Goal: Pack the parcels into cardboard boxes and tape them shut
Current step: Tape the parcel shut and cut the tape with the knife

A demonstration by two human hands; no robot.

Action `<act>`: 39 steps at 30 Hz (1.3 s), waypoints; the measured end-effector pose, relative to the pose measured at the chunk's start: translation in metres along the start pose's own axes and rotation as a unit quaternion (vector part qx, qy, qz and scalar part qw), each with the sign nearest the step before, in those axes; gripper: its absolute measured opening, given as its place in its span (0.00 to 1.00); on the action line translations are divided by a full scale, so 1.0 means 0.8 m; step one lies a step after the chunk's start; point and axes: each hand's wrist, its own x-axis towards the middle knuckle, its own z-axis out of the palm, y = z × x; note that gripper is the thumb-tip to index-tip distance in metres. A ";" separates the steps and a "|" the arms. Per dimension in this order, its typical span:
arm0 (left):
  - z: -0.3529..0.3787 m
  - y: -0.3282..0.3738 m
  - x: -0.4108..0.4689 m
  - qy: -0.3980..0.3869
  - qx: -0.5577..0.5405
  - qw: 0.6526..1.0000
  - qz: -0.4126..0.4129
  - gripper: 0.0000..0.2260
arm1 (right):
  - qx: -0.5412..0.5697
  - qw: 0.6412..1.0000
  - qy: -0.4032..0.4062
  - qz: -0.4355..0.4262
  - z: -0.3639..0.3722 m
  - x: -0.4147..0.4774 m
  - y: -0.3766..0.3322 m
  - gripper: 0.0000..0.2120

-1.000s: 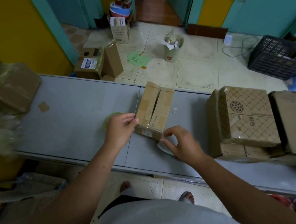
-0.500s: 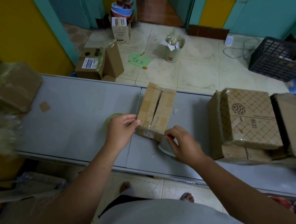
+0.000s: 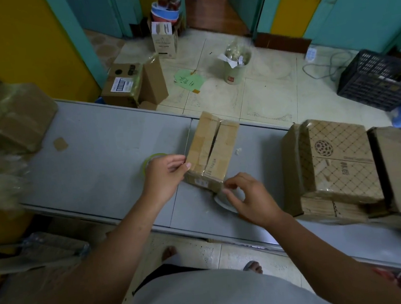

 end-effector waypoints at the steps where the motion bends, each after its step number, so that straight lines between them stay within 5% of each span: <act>1: 0.000 0.000 0.000 0.000 0.001 1.000 0.000 0.12 | -0.008 1.000 0.005 0.009 0.002 0.000 -0.001 0.14; 4: 0.001 -0.001 0.000 0.001 0.004 1.000 -0.001 0.13 | -0.028 0.998 0.024 0.045 0.011 0.003 -0.006 0.18; 7: 0.001 -0.002 -0.001 0.003 0.004 1.000 -0.002 0.13 | -0.038 0.997 0.048 0.043 0.017 0.006 -0.012 0.06; 11: 0.003 -0.001 -0.002 0.000 0.004 1.000 -0.005 0.14 | -0.032 0.998 0.047 0.040 0.020 0.005 -0.017 0.02; 20: 0.003 0.002 -0.001 -0.002 -0.007 1.000 -0.014 0.13 | 0.000 0.999 -0.040 -0.032 0.015 -0.003 -0.011 0.10; 24: 0.003 0.004 0.001 -0.001 -0.004 1.000 -0.017 0.13 | -0.021 0.998 0.047 -0.047 -0.005 0.001 -0.001 0.04; 27: 0.003 0.004 0.002 -0.003 0.002 1.000 -0.017 0.13 | -0.096 0.989 0.077 -0.080 -0.023 0.016 0.005 0.17; 31: 0.004 0.004 0.000 -0.004 0.007 1.000 -0.020 0.13 | -0.159 0.974 -0.010 -0.160 -0.036 0.044 -0.005 0.29; 39: 0.005 0.003 -0.003 -0.001 0.014 1.000 -0.021 0.13 | -0.106 0.988 -0.014 -0.109 -0.013 0.051 -0.019 0.19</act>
